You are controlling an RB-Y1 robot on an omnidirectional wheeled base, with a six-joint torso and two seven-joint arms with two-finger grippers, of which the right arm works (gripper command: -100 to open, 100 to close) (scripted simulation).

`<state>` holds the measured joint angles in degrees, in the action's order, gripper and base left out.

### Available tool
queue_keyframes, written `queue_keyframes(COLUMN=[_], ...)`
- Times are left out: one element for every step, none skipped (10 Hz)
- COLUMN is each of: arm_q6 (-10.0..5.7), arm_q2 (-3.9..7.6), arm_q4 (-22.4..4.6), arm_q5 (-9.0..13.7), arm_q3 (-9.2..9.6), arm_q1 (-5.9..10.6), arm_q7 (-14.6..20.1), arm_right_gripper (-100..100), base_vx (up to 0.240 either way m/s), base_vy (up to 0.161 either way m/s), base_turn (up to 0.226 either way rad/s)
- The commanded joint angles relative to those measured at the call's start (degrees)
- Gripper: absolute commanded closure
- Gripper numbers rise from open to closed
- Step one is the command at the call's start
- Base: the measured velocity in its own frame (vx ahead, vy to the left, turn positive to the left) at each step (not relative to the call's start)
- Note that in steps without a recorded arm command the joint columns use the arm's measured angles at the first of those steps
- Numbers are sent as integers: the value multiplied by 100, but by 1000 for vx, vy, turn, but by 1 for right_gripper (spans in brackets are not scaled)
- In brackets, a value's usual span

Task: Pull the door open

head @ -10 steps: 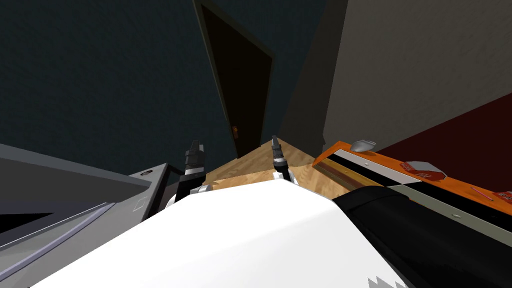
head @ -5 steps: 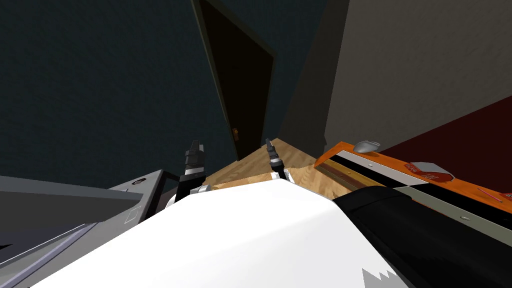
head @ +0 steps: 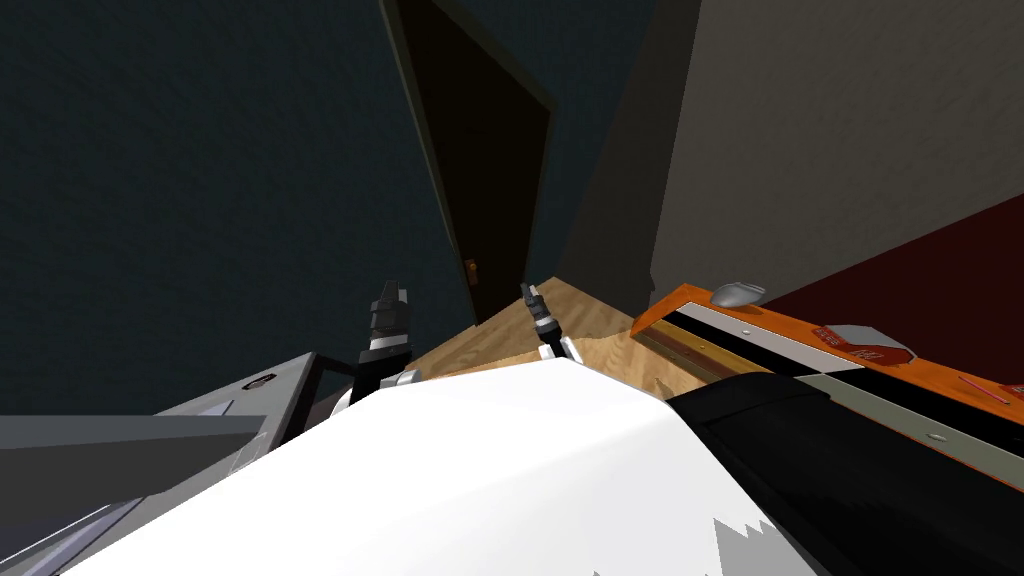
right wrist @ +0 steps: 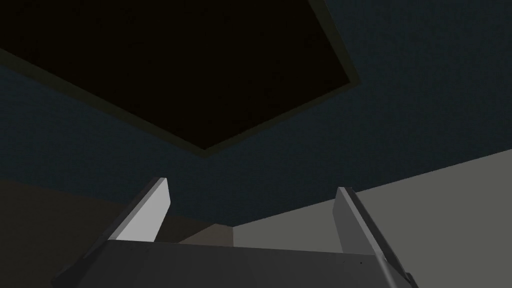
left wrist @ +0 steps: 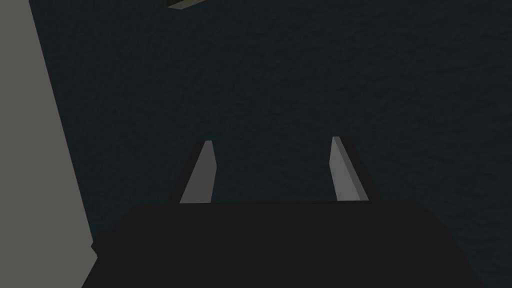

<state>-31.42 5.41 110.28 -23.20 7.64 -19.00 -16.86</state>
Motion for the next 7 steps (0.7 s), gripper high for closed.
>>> queue_keyframes(arm_q6=[-5, -2, 0, 2, 5, 9, 12], arm_q2=[-2, 5, 12, 17, 23, 33, 39], arm_q4=[-171, -261, -350, -440, -529, -708, -797], arm_q5=[-174, -268, -363, -457, -551, -739, -833], arm_q3=[39, 55, 71, 87, 103, 135, 151], arm_q1=[81, 124, 167, 210, 253, 339, 382], arm_q7=[-95, -140, -184, -229, -273, -362, -407], arm_right_gripper=[-100, -100, -100, -100, -100, -100, -100], base_vx=[123, 100, 88, 98, 107, 124, 131], base_vy=[72, 66, 63, 46, 50, 90, 95], base_turn=[-24, -30, -28, -39, -24, -49, -41])
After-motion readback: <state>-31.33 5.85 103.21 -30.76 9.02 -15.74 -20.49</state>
